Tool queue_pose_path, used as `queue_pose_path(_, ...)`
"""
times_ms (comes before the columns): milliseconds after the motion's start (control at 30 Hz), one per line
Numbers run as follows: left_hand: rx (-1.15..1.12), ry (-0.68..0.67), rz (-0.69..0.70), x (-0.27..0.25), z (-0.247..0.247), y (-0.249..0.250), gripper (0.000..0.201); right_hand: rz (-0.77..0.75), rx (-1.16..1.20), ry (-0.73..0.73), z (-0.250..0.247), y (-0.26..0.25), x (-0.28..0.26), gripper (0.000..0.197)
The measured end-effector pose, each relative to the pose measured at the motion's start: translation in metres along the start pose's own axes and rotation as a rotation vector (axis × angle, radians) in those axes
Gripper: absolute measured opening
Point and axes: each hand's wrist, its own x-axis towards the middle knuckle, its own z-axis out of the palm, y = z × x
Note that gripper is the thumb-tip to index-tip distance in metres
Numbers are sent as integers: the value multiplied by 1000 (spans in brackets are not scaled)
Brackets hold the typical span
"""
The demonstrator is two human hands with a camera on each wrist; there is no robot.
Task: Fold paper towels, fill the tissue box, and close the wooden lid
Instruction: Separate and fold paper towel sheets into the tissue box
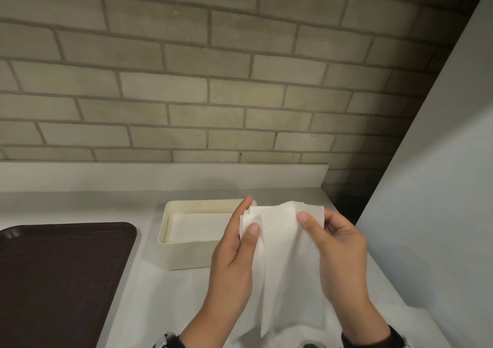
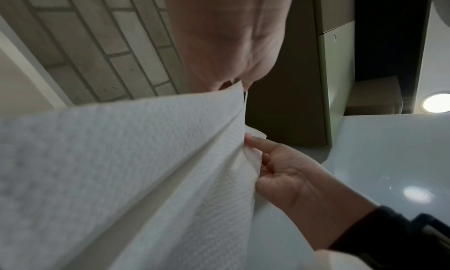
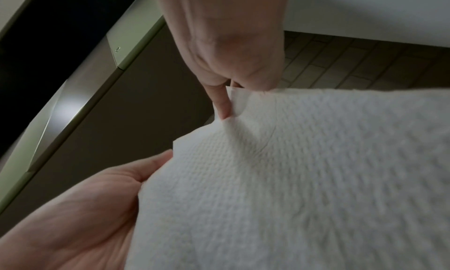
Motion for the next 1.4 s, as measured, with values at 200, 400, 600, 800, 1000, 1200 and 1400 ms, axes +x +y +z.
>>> queue_pose_path(200,33,90,-10,3,1,-6,32,-5,-3,4,2,-5,-5,23)
queue_pose_path(400,25,152,11,11,-9,-8,38,-114,130,-147,-21,-31,-14,56)
queue_pose_path(600,-108,-7,-32,10,-6,-6,38,23,130,-319,-12,-24,-4,46)
queue_pose_path(800,-108,-16,-59,7,-5,-8,31,-15,12,-51,16,9,-10,14)
queue_pose_path(1000,-53,-7,4,3,-1,-19,35,-58,110,-2,23,14,-9,16)
queue_pose_path(1200,5,30,-16,9,-5,-37,44,192,223,-273,21,39,-15,69)
queue_pose_path(1400,141,68,-54,10,-8,-53,20,255,322,-317,24,58,-20,42)
